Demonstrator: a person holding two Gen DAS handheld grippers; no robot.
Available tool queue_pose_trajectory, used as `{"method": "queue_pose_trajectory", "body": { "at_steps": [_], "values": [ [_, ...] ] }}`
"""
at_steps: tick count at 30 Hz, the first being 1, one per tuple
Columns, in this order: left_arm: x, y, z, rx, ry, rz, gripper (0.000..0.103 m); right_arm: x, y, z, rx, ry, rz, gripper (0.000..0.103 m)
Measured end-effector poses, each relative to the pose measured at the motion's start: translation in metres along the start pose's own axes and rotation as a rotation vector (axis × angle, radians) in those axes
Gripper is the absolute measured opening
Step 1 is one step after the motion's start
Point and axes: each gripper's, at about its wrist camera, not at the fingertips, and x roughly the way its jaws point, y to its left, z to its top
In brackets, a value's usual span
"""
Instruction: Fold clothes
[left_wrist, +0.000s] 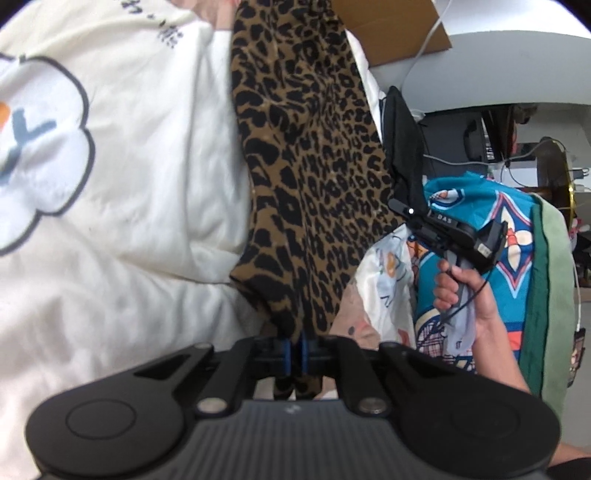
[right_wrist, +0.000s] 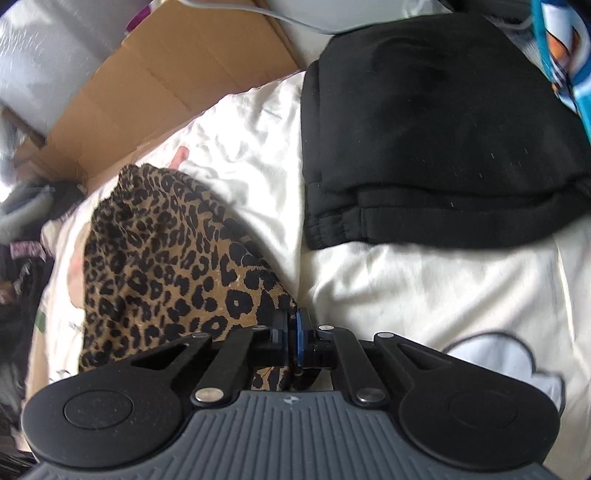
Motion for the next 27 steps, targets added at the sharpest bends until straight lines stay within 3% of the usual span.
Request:
{"method": "queue_pose_trajectory", "body": {
  "at_steps": [11, 15, 17, 20, 27],
  "values": [
    [-0.043, 0.01, 0.009, -0.015, -0.035, 0.075, 0.005, 0.006, 0.008, -0.031, 0.087, 0.058, 0.079, 0.002],
    [-0.04, 0.018, 0.011, 0.013, -0.036, 0.114, 0.005, 0.019, 0.011, -0.041, 0.076, 0.091, 0.082, 0.003],
    [-0.031, 0.024, 0.01, 0.015, -0.031, 0.113, 0.006, 0.026, 0.01, -0.04, 0.065, 0.094, 0.078, 0.008],
    [-0.021, 0.032, 0.007, 0.016, -0.035, 0.126, 0.006, 0.032, 0.008, -0.038, 0.035, 0.097, 0.076, 0.038],
    [-0.017, 0.044, 0.002, 0.002, -0.069, 0.127, 0.016, 0.045, 0.004, -0.034, -0.005, 0.153, 0.112, 0.042]
  ]
}}
